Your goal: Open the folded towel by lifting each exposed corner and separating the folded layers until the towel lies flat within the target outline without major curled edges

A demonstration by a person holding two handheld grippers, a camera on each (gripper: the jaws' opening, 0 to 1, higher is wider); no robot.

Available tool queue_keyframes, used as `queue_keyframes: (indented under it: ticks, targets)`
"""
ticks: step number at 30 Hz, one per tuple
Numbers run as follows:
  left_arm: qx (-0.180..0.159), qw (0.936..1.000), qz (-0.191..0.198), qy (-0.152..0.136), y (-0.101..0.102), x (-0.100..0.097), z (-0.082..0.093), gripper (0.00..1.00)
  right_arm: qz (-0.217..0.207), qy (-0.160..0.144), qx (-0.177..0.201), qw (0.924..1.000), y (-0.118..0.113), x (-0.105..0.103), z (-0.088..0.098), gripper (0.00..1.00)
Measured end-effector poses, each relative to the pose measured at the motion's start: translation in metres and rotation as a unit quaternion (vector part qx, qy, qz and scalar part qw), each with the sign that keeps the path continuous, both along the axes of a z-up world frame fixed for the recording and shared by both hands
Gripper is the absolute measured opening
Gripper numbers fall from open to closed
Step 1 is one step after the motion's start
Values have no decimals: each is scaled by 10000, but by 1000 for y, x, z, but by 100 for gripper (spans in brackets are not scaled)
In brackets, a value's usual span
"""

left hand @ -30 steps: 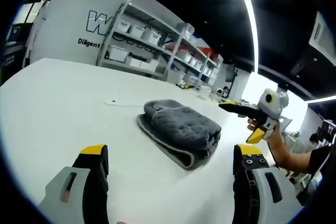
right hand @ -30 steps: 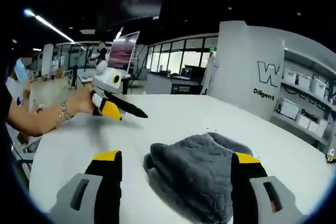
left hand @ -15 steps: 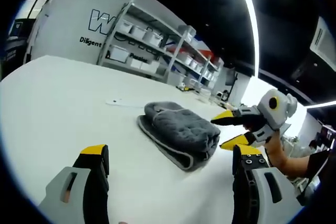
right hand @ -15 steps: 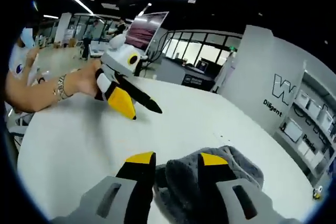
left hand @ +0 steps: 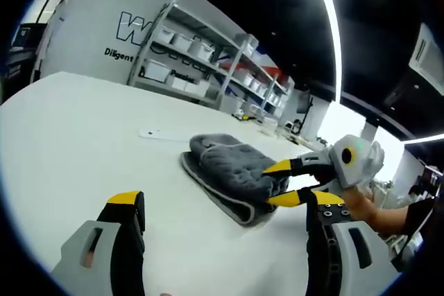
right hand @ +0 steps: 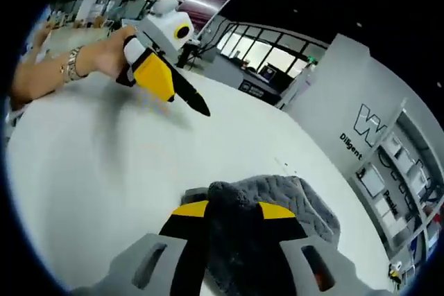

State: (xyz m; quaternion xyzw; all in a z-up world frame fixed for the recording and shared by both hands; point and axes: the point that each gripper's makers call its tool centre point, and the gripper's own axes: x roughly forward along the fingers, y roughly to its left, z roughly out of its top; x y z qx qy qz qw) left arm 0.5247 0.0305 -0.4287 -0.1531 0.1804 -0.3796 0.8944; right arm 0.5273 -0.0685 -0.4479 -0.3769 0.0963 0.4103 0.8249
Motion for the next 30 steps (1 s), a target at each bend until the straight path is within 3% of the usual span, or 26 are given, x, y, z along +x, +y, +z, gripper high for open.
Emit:
queue_keyframes:
  ticks: [3, 8, 21, 30]
  targets:
    - [-20, 10000, 19, 7, 2, 1, 1, 95, -28, -118, -152, 9998, -1, 1, -3, 10]
    - [-57, 10000, 25, 13, 0, 1, 1, 94, 11, -132, -132, 9998, -4, 1, 1, 5]
    - [-4, 10000, 26, 43, -1, -1, -2, 94, -276, -80, 683, 9973, -19, 6, 37, 5]
    - [18, 10000, 34, 64, 1, 1, -2, 94, -836, -248, 1365, 9868, -50, 19, 75, 5]
